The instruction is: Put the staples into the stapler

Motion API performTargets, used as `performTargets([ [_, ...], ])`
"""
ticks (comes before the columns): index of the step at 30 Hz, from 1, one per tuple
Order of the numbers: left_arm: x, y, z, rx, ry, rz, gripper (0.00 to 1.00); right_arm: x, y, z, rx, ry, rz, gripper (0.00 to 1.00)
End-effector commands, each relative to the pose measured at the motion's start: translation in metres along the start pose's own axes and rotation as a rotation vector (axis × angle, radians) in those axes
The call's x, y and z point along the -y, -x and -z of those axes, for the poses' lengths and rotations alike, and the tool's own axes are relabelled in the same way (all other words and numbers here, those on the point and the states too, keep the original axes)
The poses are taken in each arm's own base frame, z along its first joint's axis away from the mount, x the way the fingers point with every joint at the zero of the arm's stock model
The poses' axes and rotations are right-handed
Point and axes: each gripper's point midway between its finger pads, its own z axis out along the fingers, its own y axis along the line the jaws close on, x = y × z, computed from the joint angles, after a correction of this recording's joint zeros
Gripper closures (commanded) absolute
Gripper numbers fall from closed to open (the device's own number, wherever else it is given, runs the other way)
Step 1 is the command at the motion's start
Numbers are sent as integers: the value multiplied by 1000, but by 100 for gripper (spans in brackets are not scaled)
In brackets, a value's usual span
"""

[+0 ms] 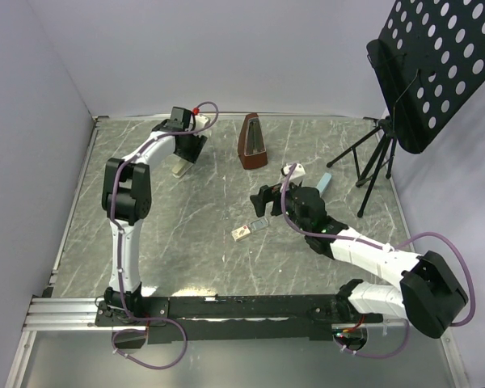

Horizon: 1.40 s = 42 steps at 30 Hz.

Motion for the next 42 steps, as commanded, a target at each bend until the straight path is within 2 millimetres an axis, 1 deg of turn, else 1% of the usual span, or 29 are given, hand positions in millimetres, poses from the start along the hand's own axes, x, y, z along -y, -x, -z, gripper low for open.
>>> performTargets([
  [1, 2, 21, 4, 45, -28, -20, 40, -3, 12, -4, 42, 8, -11, 0],
  [3, 2, 19, 0, 37, -27, -21, 41, -3, 11, -5, 40, 11, -11, 0],
  [6, 2, 18, 0, 38, -31, -24, 51, -3, 11, -5, 38, 13, -9, 0],
  [11, 3, 18, -2, 35, -35, -26, 57, -5, 9, -7, 28, 19, -8, 0],
  [14, 5, 18, -2, 34, -45, -27, 64, -7, 9, -8, 25, 31, -2, 0],
  [15, 6, 16, -2, 32, -53, -29, 73, -8, 7, -8, 17, 36, -1, 0],
  [17, 8, 19, 3, 42, -63, -31, 83, -10, 8, -9, 17, 48, -3, 0],
  [18, 9, 19, 6, 44, -69, -31, 94, -11, 8, -8, 17, 54, -4, 0],
  [19, 9, 26, 17, 69, -73, -34, 99, -13, 8, -8, 18, 64, -6, 0],
  [21, 15, 28, 27, 97, -100, -39, 99, -15, 12, -7, 25, 72, -13, 0],
  [22, 14, 42, 48, 151, -101, -40, 99, -18, 13, -7, 24, 86, -22, 0],
  [23, 23, 34, 52, 151, -134, -41, 99, -18, 15, -7, 23, 86, -27, 0],
  [24, 24, 43, 61, 198, -142, -44, 99, -21, 18, -6, 28, 99, -35, 0],
  [25, 25, 56, 86, 262, -146, -51, 99, -26, 20, -5, 26, 119, -50, 0],
  [26, 33, 46, 89, 261, -172, -46, 99, -29, 22, -4, 27, 135, -58, 0],
  [27, 40, 55, 101, 320, -207, -53, 99, -29, 24, -2, 25, 134, -70, 0],
  [28, 46, 66, 127, 380, -218, -67, 99, -31, 30, -2, 29, 134, -101, 0],
  [29, 57, 57, 130, 382, -248, -71, 99, -32, 33, -2, 21, 141, -114, 0],
  [30, 66, 59, 142, 409, -271, -82, 99, -32, 33, 0, 10, 141, -126, 0],
  [31, 76, 72, 171, 488, -278, -114, 99, -34, 39, 2, 10, 149, -147, 0],
  [32, 87, 60, 174, 485, -299, -119, 99, -35, 44, 3, 14, 150, -161, 0],
  [33, 96, 60, 185, 517, -310, -132, 99, -37, 50, 7, 23, 158, -175, 0],
  [34, 110, 75, 221, 633, -331, -172, 99, -40, 55, 10, 20, 167, -190, 0],
  [35, 122, 60, 222, 634, -353, -177, 99, -43, 59, 13, 24, 180, -198, 0],
  [36, 136, 66, 253, 720, -367, -206, 99, -50, 65, 18, 27, 214, -206, 1],
  [38, 154, 57, 268, 777, -401, -231, 99, -57, 73, 25, 24, 246, -233, 4],
  [39, 161, 57, 280, 818, -415, -242, 99, -62, 80, 30, 34, 266, -245, 6],
  [40, 172, 57, 303, 873, -439, -257, 99, -67, 82, 34, 29, 287, -276, 7],
  [42, 184, 50, 314, 921, -466, -256, 99, -71, 90, 43, 48, 309, -309, 9],
])
